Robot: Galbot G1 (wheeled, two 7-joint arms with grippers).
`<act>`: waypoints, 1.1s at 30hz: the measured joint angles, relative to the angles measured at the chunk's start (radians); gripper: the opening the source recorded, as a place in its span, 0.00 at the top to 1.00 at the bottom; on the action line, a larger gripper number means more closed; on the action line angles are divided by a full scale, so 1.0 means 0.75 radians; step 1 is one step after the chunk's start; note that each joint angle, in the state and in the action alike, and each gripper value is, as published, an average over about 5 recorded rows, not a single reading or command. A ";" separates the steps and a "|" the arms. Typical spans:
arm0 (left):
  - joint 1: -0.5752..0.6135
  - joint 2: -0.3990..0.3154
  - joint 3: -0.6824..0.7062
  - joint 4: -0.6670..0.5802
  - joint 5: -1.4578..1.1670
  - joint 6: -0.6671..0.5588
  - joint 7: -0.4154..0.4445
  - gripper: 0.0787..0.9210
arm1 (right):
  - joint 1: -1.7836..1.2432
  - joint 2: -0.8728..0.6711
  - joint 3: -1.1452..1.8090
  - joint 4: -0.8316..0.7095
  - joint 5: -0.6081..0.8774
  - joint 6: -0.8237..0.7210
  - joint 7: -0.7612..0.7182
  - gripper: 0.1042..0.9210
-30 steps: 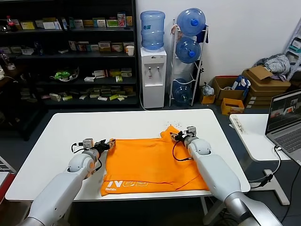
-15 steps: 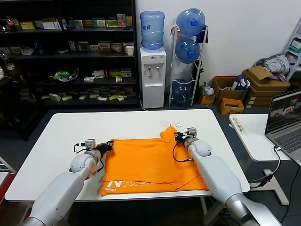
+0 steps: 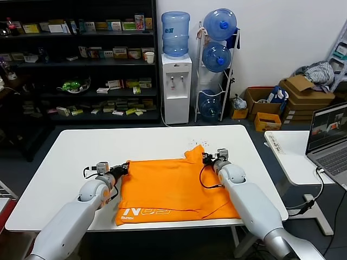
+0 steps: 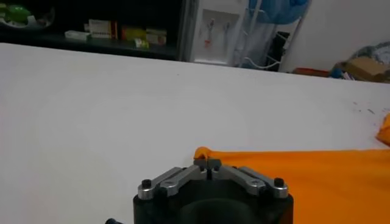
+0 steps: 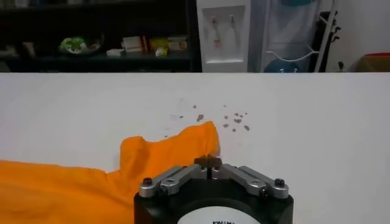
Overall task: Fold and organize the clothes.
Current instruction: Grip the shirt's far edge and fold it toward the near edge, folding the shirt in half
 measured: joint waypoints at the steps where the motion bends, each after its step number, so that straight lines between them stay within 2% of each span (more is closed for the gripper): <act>1: 0.007 0.004 -0.005 -0.009 0.004 -0.007 0.001 0.98 | -0.008 -0.008 0.003 0.021 0.006 0.006 0.004 0.98; 12: 0.136 0.066 -0.102 -0.194 0.046 -0.083 -0.002 0.98 | -0.150 -0.136 0.028 0.333 0.088 0.007 0.061 0.98; 33: 0.551 0.187 -0.257 -0.655 0.119 -0.135 -0.075 0.98 | -0.605 -0.428 0.165 0.964 0.224 -0.139 0.236 0.98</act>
